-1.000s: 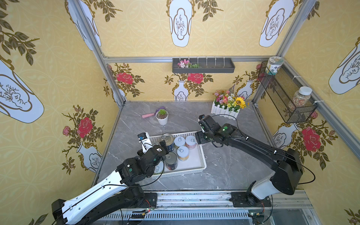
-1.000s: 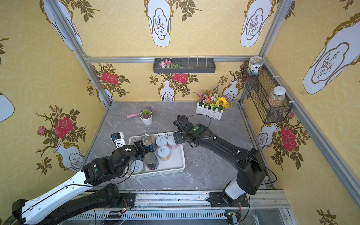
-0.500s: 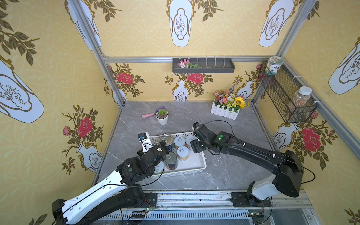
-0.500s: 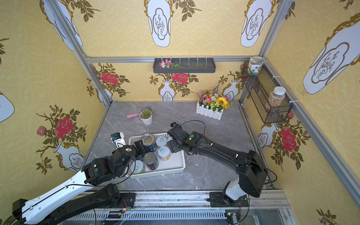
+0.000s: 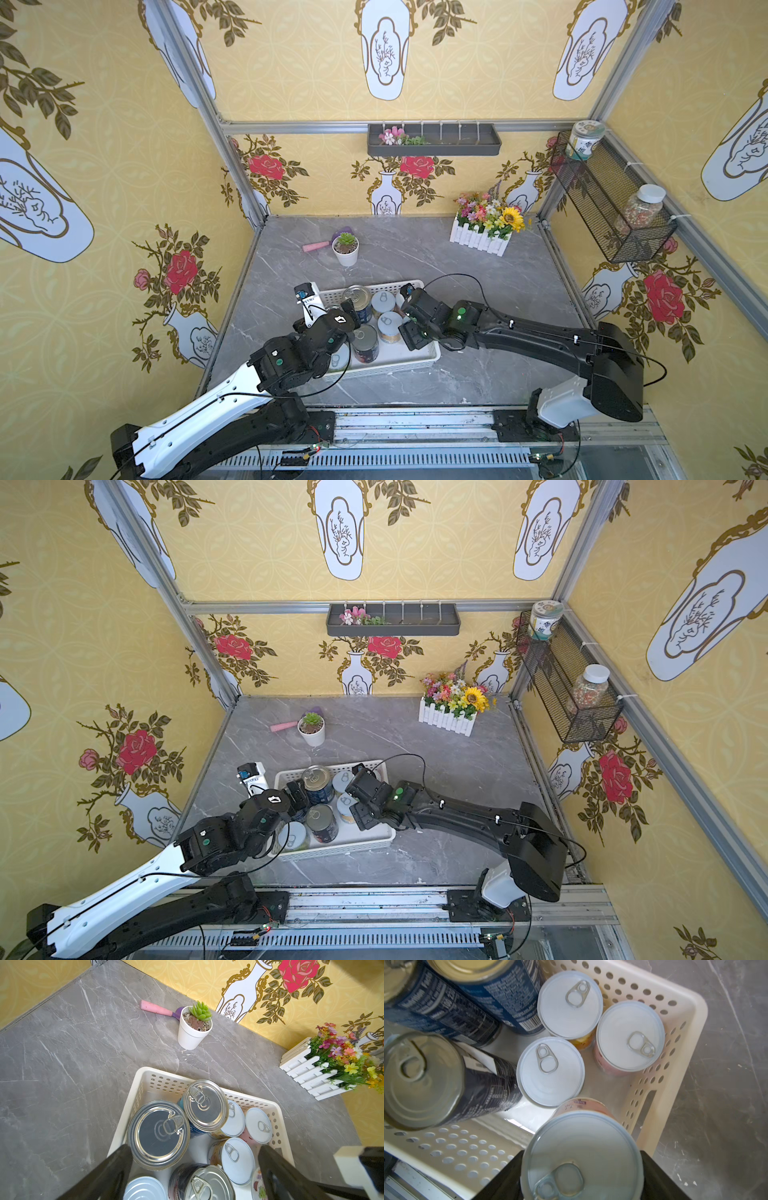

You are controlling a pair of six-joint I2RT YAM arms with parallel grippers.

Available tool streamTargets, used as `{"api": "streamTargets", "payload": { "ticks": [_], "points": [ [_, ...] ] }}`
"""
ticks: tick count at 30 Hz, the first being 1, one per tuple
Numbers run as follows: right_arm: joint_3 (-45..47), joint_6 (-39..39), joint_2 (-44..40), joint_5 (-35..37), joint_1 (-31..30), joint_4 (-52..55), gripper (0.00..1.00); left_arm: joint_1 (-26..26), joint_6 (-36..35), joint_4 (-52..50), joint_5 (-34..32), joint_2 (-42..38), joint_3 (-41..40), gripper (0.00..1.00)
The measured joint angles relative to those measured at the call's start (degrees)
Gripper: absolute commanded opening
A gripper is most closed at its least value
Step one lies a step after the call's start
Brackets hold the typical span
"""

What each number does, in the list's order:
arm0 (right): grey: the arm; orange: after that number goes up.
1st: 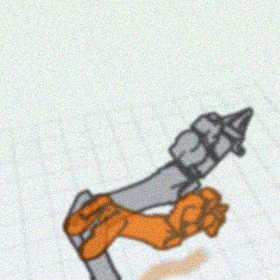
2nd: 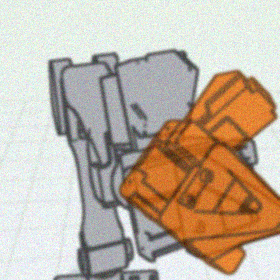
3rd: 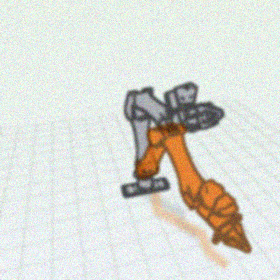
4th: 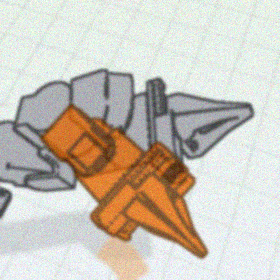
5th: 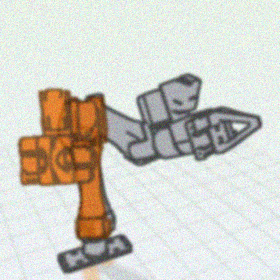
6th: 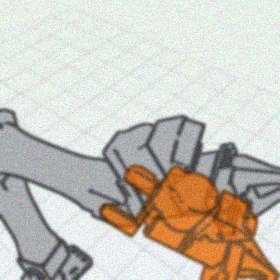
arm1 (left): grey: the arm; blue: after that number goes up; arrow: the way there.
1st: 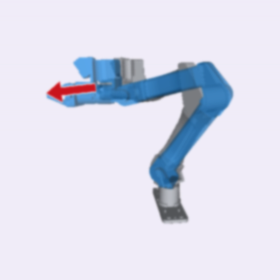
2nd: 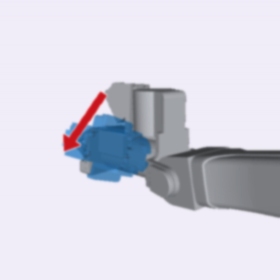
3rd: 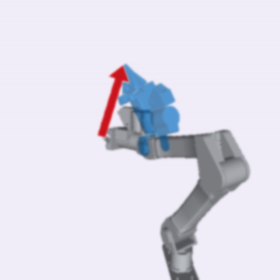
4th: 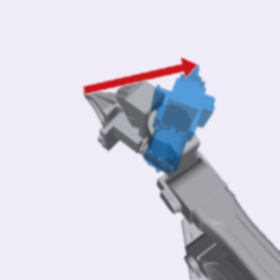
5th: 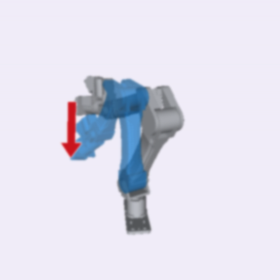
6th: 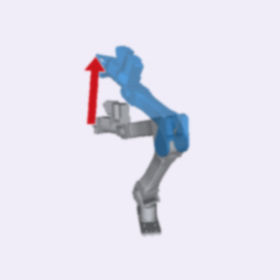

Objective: Put the canned food in the basket
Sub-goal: Place the canned food in the basket.

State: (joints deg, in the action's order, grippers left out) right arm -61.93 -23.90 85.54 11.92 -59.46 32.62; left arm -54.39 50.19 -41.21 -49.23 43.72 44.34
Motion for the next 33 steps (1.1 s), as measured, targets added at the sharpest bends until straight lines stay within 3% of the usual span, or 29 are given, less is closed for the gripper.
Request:
{"api": "streamTargets", "payload": {
  "ticks": [8, 24, 33],
  "points": [
    [3.69, -1.36, -1.66, 1.9, -2.36, -0.04, 0.79, 0.0, 0.0, 0.0, 0.0, 0.68, 0.0, 1.0],
    [1.29, -1.36, 8.94, 0.17, -2.25, -3.43, 0.79, 0.0, 0.0, 0.0, 0.02, 0.48, 0.0, 1.0],
    [0.24, -1.53, 11.06, -0.57, -1.07, -4.7, 0.87, 0.0, 0.0, 0.02, 0.2, 0.35, -0.07, 1.0]
  ]
}}
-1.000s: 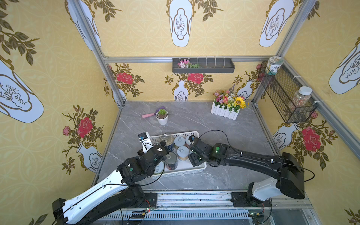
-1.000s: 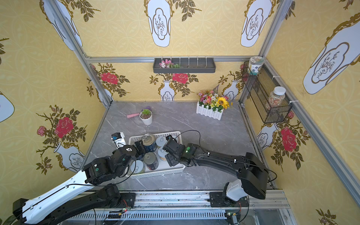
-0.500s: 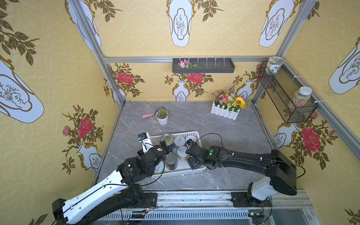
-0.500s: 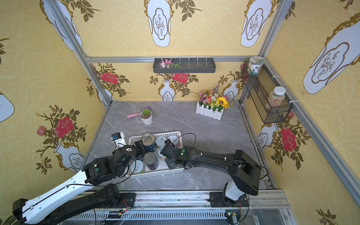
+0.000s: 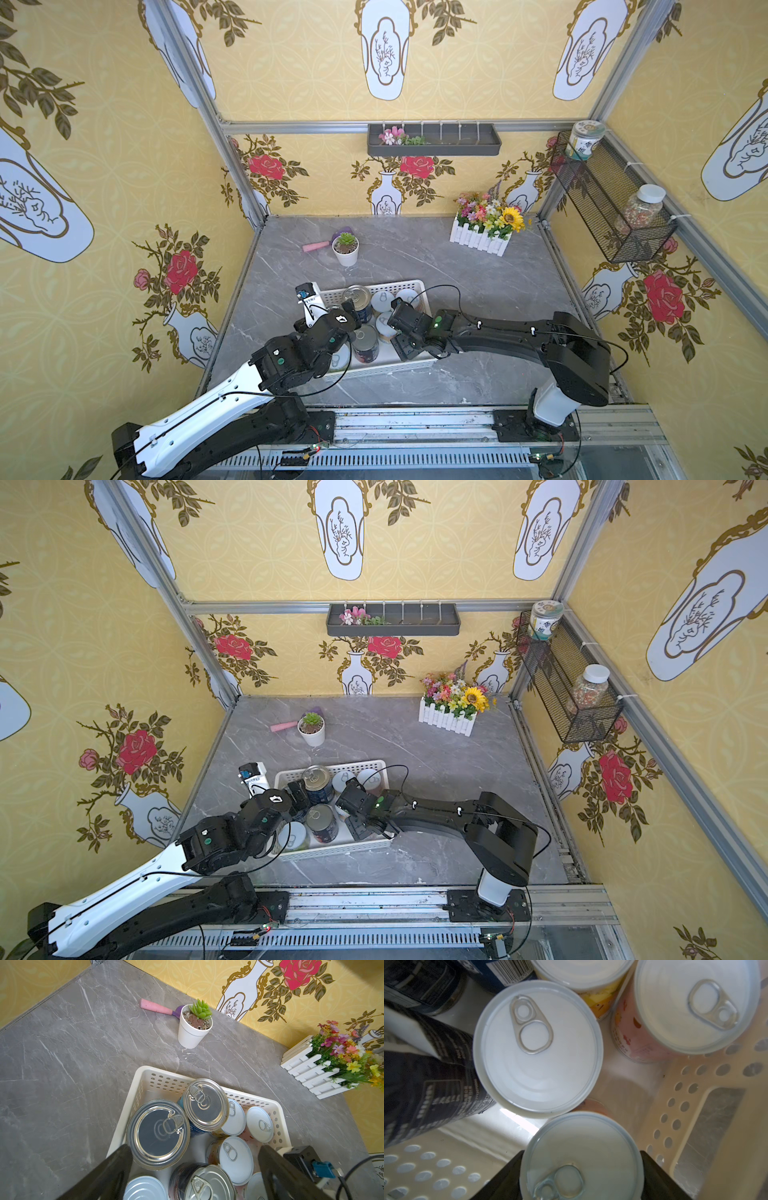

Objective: Put the canned food in the basket
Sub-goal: Place the canned food in the basket.

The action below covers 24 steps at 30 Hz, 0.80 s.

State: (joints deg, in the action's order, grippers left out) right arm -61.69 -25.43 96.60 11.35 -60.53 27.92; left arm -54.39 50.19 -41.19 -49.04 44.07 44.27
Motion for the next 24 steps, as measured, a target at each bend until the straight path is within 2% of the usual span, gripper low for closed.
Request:
{"api": "streamTargets", "payload": {
  "ticks": [4, 15, 19, 24],
  "points": [
    [-0.04, 0.04, 0.28, -0.13, 0.2, -2.03, 0.99, 0.0, 0.0, -0.02, 0.0, -0.17, -0.04, 1.0],
    [2.03, 1.7, -6.43, 4.17, -0.31, -3.13, 0.97, 0.0, 0.68, -0.5, -1.14, 0.17, -0.02, 1.0],
    [4.61, 2.21, -13.97, 8.61, -1.05, -3.93, 0.97, 0.0, 0.2, -0.15, -1.03, -0.48, 0.2, 1.0],
    [8.98, 3.48, -29.16, 20.0, 0.7, -5.46, 0.97, 0.0, -2.84, 4.48, -2.25, -3.89, -2.4, 1.0]
  ]
}}
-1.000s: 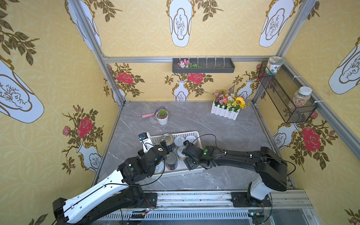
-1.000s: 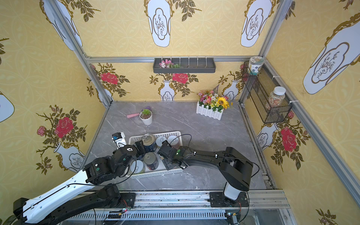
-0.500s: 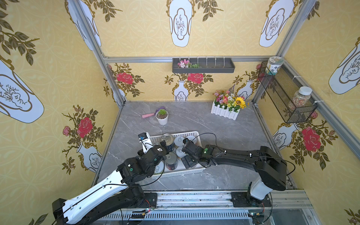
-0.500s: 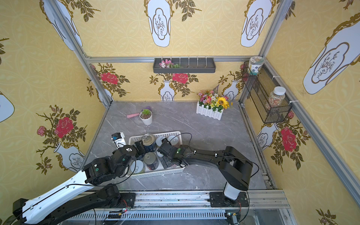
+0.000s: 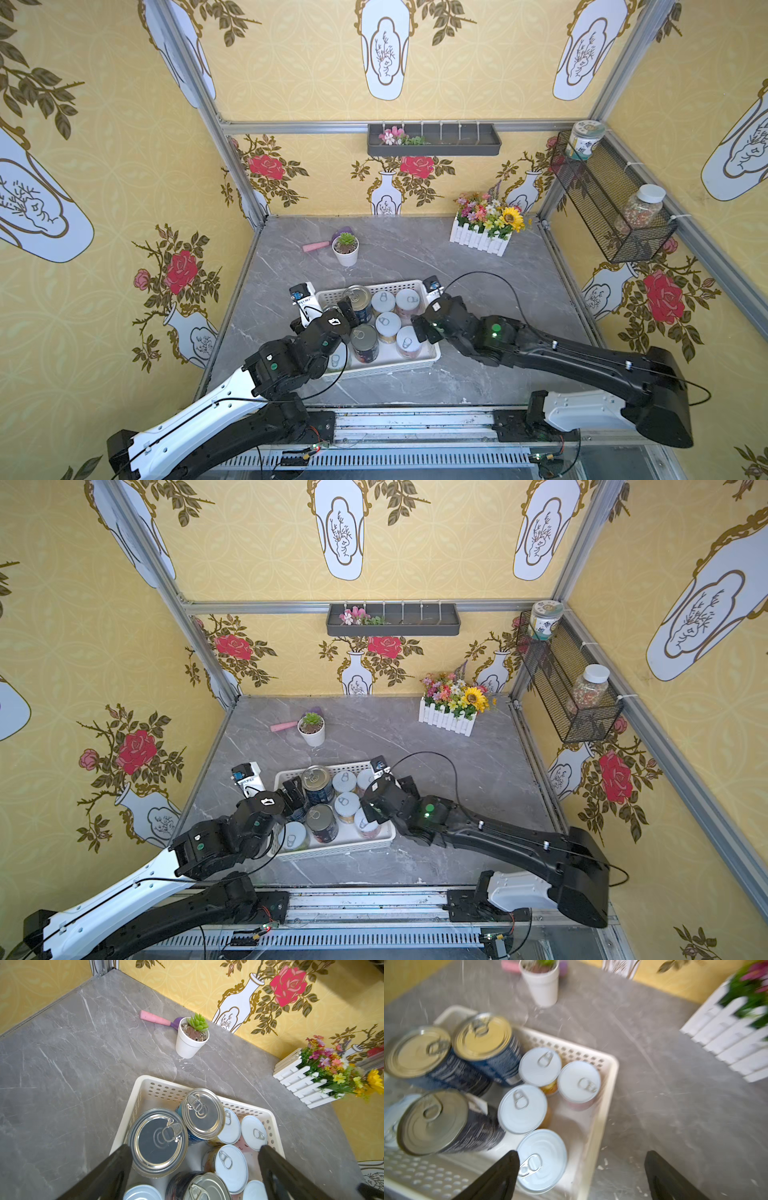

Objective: Put the canned food in the basket
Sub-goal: Place the canned food in the basket, then reset both arms

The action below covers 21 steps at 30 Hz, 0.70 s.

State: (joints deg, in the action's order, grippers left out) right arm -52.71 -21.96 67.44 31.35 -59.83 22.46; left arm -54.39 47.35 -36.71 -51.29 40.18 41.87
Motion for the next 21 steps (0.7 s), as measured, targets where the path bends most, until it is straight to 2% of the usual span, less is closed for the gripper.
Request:
{"api": "streamTargets", "payload": {
  "ticks": [4, 7, 9, 10, 12, 15, 19, 21],
  "points": [
    [3.87, 2.23, -6.78, 11.19, 4.74, -4.7, 0.97, 0.0, -5.55, 8.02, -1.6, 0.5, -1.29, 1.0],
    [10.71, 6.12, -7.91, 20.06, 10.84, -13.0, 0.97, 0.92, -9.64, 14.23, -6.19, 2.56, -1.27, 1.0],
    [15.78, 9.35, -7.69, 23.26, 15.17, -17.75, 0.97, 5.64, -12.52, 17.68, -7.26, 2.97, -1.79, 1.0],
    [18.49, 10.73, -7.21, 24.37, 17.88, -20.33, 0.97, 10.67, -14.01, 19.96, -6.62, 2.78, -2.49, 1.0],
    [22.08, 12.72, -6.16, 24.94, 22.14, -24.35, 0.97, 20.52, -14.38, 22.25, -4.15, 2.08, -4.13, 1.0],
    [26.86, 15.04, -5.22, 22.84, 28.63, -31.28, 0.97, 28.0, -14.14, 24.9, -2.43, 0.9, -8.13, 1.0],
    [33.99, 15.98, -2.05, 15.19, 39.36, -42.05, 0.97, 29.73, -15.63, 29.73, -7.15, 2.49, -13.81, 1.0],
    [36.54, 15.69, 0.39, 11.19, 44.0, -45.11, 0.97, 29.86, -18.67, 35.04, -10.45, 4.39, -18.21, 1.0]
  ]
}}
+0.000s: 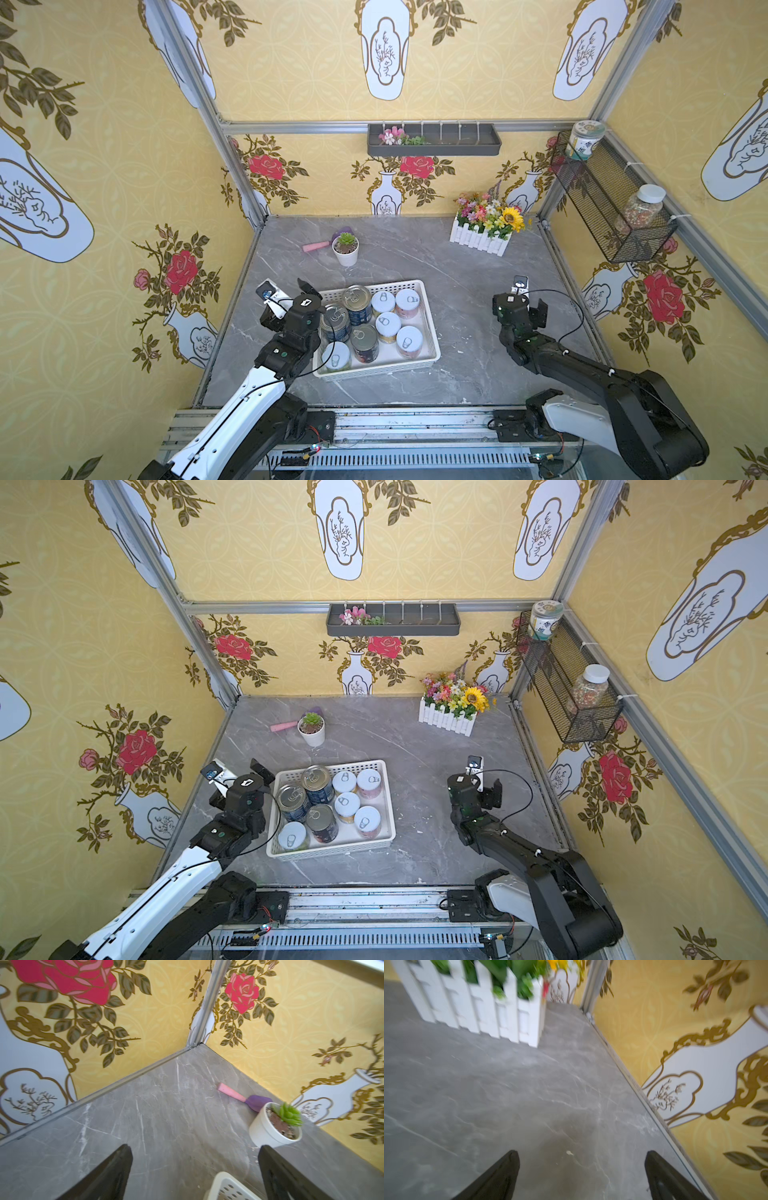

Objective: Put the canned food in the basket
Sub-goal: Reset both arms

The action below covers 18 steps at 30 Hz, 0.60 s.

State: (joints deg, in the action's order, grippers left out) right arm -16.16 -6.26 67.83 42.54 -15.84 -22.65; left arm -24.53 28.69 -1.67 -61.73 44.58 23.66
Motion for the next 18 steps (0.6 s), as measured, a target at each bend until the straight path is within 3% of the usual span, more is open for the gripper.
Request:
{"api": "streamTargets", "payload": {
  "ticks": [4, 7, 10, 14, 18],
  "points": [
    [-0.74, -0.09, 2.71, -6.34, 3.5, -4.39, 0.97, 0.13, -13.4, 26.47, -3.63, 7.89, -15.34, 1.0],
    [-1.18, 0.44, 4.57, -8.5, 4.39, -7.61, 0.97, 0.68, -22.36, 47.19, -1.4, 11.1, -21.53, 1.0],
    [1.27, 1.22, 7.98, -11.28, 6.86, -15.69, 0.97, 3.34, -28.57, 58.07, 2.47, 13.25, -23.26, 1.0],
    [-0.63, 1.99, 11.8, -15.91, 9.42, -16.11, 0.97, 7.48, -30.21, 66.64, 9.14, 16.17, -23.37, 1.0],
    [-1.77, 1.99, 12.46, -18.88, 10.21, -17.64, 0.97, 13.6, -29.33, 74.97, 15.91, 25.51, -23.37, 1.0]
  ]
}}
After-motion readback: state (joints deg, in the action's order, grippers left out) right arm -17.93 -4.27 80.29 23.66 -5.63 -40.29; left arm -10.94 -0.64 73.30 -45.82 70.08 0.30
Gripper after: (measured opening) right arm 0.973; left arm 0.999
